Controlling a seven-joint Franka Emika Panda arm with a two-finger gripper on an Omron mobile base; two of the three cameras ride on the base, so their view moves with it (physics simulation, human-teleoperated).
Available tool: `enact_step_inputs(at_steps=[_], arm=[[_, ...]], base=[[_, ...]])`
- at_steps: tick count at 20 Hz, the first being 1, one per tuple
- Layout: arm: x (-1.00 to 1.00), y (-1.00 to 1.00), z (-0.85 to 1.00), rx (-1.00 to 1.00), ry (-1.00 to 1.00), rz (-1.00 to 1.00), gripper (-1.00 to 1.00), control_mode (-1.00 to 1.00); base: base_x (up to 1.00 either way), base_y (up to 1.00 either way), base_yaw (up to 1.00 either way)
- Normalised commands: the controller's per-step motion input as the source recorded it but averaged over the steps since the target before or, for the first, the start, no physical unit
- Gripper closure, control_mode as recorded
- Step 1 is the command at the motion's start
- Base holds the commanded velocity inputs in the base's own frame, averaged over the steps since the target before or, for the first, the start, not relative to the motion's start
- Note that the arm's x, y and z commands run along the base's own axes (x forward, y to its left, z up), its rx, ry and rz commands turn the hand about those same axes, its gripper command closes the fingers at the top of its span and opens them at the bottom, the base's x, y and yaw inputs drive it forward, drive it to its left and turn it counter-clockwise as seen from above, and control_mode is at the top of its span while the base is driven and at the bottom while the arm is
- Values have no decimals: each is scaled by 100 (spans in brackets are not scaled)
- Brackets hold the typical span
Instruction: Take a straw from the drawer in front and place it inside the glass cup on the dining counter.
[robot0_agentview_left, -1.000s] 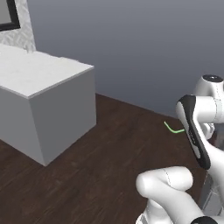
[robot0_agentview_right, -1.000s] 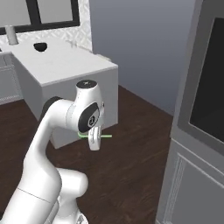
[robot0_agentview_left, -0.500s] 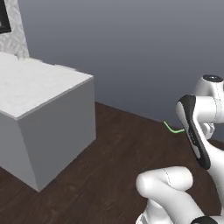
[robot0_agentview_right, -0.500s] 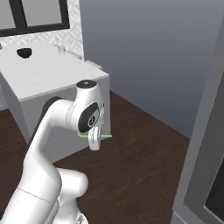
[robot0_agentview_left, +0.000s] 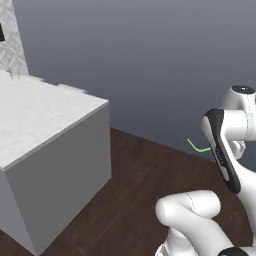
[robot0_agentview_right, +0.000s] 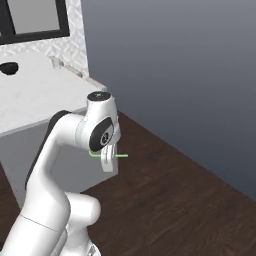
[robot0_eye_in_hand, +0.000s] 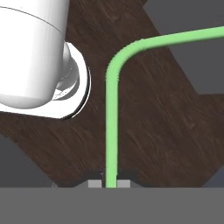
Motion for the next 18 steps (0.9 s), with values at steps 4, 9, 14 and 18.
enact_step_inputs(at_steps=[4, 9, 14, 18], arm=[[0, 0, 0, 0, 0, 0, 100, 100], [0, 0, 0, 0, 0, 0, 100, 100], [0, 0, 0, 0, 0, 0, 100, 100], [0, 0, 0, 0, 0, 0, 100, 100]], base=[[100, -15, 1], [100, -27, 8], [99, -41, 12], [97, -47, 15]])
